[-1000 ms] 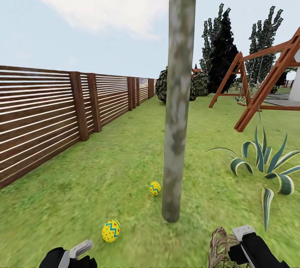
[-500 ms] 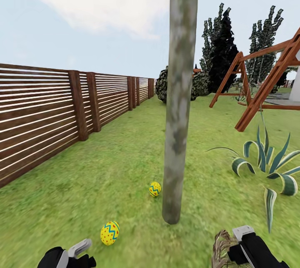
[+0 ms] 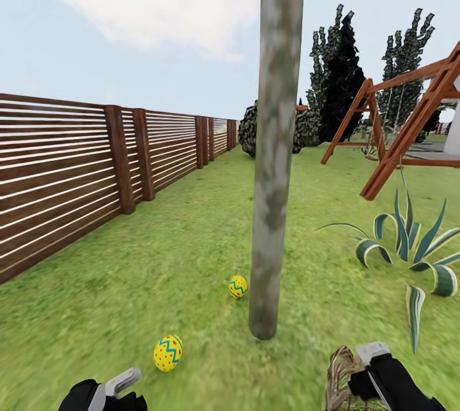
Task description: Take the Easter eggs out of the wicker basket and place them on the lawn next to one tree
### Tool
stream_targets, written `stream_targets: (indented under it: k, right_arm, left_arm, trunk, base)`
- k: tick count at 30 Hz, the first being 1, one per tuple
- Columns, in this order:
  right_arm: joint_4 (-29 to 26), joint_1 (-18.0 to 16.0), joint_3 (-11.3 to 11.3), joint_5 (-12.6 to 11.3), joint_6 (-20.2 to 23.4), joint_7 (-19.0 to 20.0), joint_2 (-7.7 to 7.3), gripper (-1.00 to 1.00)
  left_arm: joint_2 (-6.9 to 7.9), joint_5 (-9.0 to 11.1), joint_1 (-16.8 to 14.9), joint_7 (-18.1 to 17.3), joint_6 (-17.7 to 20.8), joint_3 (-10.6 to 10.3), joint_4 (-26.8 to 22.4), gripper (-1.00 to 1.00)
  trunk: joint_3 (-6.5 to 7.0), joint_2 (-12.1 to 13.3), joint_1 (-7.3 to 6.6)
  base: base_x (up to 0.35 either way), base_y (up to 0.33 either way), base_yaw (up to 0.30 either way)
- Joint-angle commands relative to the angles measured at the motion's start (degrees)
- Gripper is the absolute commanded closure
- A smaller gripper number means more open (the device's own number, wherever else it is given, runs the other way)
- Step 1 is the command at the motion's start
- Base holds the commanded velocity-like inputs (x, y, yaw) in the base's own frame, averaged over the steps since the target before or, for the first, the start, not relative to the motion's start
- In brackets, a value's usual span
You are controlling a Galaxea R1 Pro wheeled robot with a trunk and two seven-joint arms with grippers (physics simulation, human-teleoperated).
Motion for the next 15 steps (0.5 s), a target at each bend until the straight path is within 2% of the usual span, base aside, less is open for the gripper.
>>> stream_targets:
  k: [1,15]
  right_arm:
    - [-0.8,0.0,0.2,0.6,0.3,0.5,-0.06,-1.0]
    - [-1.6,0.0,0.2,0.9,0.3,0.5,-0.04,-1.0]
  left_arm:
    - [-0.05,0.3,0.0,0.1,0.3,0.0,0.0,-1.0]
    - [-0.03,0.4,0.0,-0.1,0.3,0.1,0.0,-1.0]
  trunk:
    - [-0.25,-0.4,0.22]
    - [-2.77,-6.1,3.29]
  base:
    - [0.0,0.0,0.0]
    - [0.0,0.0,0.0]
